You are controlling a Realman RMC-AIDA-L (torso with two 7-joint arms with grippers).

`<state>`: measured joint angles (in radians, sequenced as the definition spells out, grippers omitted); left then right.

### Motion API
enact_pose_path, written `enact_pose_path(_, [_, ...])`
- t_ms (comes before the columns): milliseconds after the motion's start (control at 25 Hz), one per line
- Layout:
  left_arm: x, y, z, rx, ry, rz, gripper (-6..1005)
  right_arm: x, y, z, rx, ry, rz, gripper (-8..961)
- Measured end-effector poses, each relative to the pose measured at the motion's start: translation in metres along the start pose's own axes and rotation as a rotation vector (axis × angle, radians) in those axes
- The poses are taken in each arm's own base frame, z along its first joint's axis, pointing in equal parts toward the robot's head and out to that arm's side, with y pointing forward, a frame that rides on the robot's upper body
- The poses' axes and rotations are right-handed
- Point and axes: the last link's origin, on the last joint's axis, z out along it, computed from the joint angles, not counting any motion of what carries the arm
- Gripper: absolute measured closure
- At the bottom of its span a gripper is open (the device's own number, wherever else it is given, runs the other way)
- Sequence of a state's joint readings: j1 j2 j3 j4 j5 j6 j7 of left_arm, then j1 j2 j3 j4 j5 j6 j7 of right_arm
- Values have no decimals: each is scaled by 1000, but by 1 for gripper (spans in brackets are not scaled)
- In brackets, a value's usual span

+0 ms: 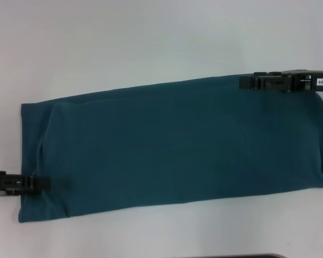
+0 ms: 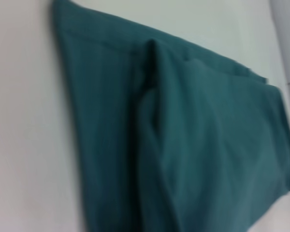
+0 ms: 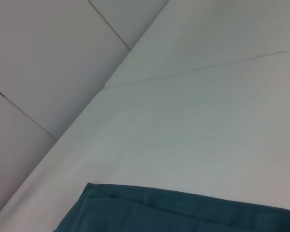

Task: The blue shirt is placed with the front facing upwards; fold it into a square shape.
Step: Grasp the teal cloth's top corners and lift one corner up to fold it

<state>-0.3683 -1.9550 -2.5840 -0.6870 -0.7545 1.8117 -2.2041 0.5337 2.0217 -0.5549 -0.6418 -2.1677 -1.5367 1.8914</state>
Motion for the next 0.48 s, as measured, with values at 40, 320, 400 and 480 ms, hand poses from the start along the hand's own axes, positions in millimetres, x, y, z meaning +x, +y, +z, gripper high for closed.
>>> enact_pose_path(40, [-1,3,-3,-17,6,9,366,0,0,0,0,0,-1,58])
enact_pose_path(320, [-6,11,-14,-72,29,24,370,-2,0,0,3,-1,-6,58])
enact_pose_path(400, [-8,12,-11,-76,9,26,371,-2,-1,-1,8,-2,-6,58])
enact_pose_path(480, [-10,12,-7,-76,-14,26,372,-2,-2,-1,14,-4,-4,58])
